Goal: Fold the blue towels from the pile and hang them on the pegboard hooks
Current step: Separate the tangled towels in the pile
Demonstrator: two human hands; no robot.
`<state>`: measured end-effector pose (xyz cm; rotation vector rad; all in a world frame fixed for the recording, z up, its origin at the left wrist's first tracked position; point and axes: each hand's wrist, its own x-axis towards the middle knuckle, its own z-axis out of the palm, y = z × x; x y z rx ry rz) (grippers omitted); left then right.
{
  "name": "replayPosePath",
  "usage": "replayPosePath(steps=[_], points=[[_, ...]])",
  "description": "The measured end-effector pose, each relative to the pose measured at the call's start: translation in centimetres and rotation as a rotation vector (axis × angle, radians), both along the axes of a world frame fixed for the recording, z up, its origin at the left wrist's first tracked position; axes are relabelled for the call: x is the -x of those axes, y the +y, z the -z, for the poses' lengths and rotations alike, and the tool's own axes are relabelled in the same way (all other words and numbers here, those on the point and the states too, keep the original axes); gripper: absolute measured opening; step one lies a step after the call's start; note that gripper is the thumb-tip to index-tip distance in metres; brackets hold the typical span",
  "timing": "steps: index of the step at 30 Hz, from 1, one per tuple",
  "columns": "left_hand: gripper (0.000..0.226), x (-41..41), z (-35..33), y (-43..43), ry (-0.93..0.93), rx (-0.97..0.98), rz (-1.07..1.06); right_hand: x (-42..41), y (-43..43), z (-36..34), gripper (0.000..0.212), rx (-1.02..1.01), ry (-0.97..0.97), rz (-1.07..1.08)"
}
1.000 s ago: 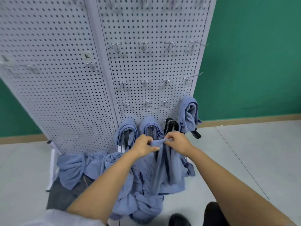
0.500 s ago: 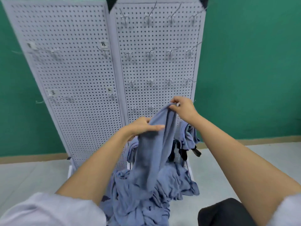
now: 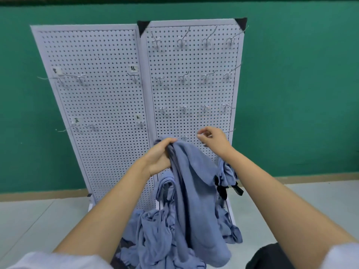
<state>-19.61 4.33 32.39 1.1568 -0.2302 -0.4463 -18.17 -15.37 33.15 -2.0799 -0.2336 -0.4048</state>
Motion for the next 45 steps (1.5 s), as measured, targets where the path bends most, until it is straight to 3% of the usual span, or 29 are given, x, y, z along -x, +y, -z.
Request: replayPosePath(steps=[3,8,12,18,21,26,30,34,37,41,45], points=[[0.026,0.2,-0.6,-0.1,0.025,0.165,-0.077,1.3,-1.5,2.3,0.016,-0.143,0.066,0.009],[0.019,-0.3,-1.6,-0.7,0.035,0.270,-0.161,2.5,-2.8,5.0,0.036,-0.362,0.314,-0.066],[0.038,-0.2,-2.2,-1.3,0.029,0.310,-0.171,2.3,-1.8,5.7,0.037,-0.379,0.431,-0.140],[0.023,-0.7,-2.1,-0.1,0.042,0.228,-0.177,1.1,-0.6,4.7,0.014,-0.648,0.271,-0.111],[0.018,-1.3,-1.7,2.0,0.071,0.152,-0.216,0.5,-1.5,3.6,0.013,-0.766,0.195,-0.079],[0.023,-1.8,-1.1,5.5,0.075,-0.059,-0.275,-0.6,-4.2,2.2,0.027,-0.727,0.151,0.054],[0.012,-2.1,-1.4,7.1,0.116,-0.141,-0.376,-0.9,-5.8,1.2,0.010,-0.746,0.145,0.045],[0.010,-2.0,-2.5,7.0,0.072,-0.119,-0.397,-0.7,-6.4,0.3,0.011,-0.796,0.133,0.046],[0.012,-2.0,-3.0,6.8,0.046,-0.280,-0.399,-0.5,-6.6,-0.1,0.010,-0.805,0.159,0.024],[0.022,-2.4,-3.2,6.6,-0.036,-0.609,-0.446,-0.3,-6.6,-0.3,0.010,-0.650,0.181,0.068],[0.028,-3.2,-3.1,6.7,-0.037,-0.615,-0.593,-0.4,-6.7,-0.3,0.013,-0.533,0.164,0.179]])
